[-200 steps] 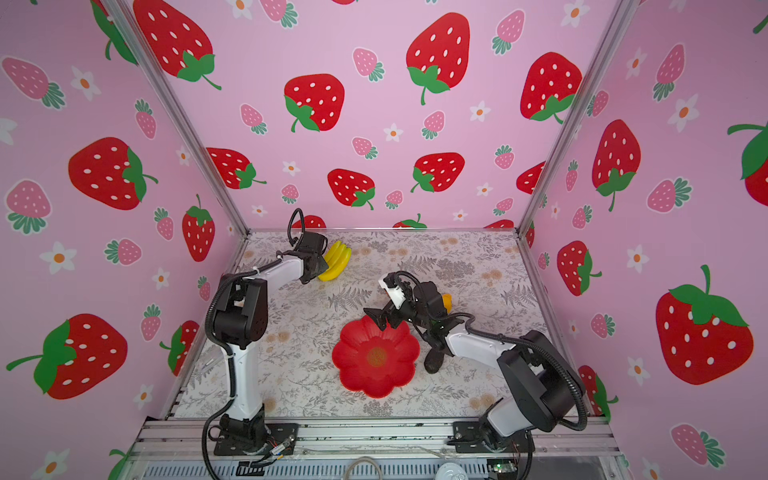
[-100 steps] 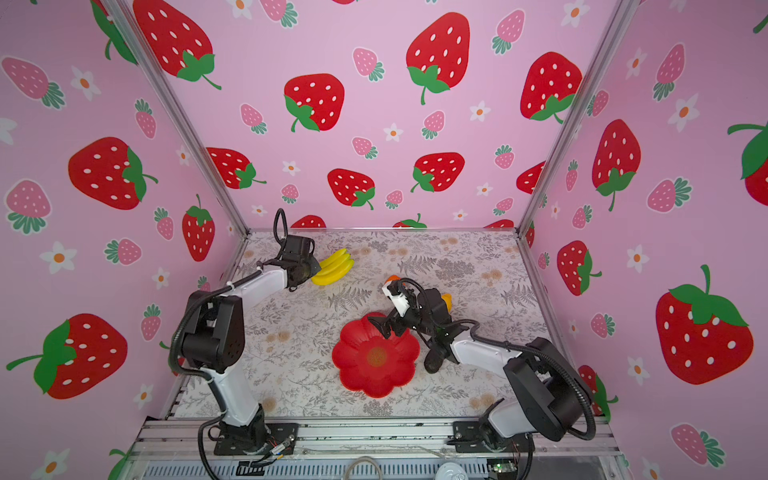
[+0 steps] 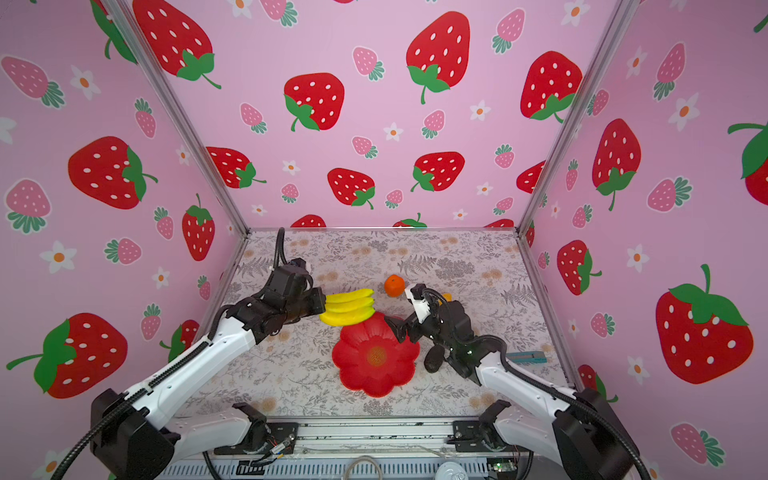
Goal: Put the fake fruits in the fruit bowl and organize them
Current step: 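Carry the bananas into the red bowl with the left gripper and release, then grasp the orange with the right gripper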
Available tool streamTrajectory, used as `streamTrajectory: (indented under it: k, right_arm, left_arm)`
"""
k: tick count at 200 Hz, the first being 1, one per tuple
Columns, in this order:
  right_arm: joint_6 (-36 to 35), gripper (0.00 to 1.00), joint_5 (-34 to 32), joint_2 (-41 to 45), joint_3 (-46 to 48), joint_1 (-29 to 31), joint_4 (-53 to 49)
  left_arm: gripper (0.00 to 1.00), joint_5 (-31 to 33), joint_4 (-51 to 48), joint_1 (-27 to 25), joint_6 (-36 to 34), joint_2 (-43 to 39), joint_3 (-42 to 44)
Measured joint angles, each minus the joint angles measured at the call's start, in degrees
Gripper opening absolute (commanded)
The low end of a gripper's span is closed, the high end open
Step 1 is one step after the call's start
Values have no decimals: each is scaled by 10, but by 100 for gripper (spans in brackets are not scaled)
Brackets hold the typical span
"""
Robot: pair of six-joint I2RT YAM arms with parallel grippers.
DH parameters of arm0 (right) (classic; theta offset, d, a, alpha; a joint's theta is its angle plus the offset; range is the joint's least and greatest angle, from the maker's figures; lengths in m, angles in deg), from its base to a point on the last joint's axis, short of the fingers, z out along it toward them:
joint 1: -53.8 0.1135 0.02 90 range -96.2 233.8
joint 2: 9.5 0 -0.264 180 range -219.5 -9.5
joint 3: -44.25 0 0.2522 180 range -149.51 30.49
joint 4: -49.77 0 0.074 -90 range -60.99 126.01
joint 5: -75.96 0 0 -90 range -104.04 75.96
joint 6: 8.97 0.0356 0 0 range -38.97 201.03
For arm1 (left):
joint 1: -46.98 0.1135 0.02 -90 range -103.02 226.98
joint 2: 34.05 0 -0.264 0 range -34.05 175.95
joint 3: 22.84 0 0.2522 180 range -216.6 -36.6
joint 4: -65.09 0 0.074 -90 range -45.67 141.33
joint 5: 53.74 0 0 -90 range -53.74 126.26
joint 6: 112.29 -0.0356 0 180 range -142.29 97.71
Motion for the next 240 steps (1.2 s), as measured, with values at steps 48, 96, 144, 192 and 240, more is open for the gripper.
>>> streamTrajectory:
  k: [48, 96, 144, 192, 240]
  right_arm:
    - [47, 99, -24, 77, 59, 0, -33]
    - [81, 99, -63, 94, 70, 0, -52]
    - [106, 99, -117, 24, 43, -2, -83]
    - [106, 99, -121, -63, -31, -23, -82]
    - [91, 99, -92, -191, -111, -52, -71]
  left_arm:
    - [2, 10, -32, -124, -25, 47, 36]
    - [3, 73, -28, -194, -28, 131, 33]
    - [10, 137, -9, -232, -28, 189, 13]
    - [68, 163, 7, -237, -31, 201, 5]
    - [91, 165, 18, -237, -56, 134, 7]
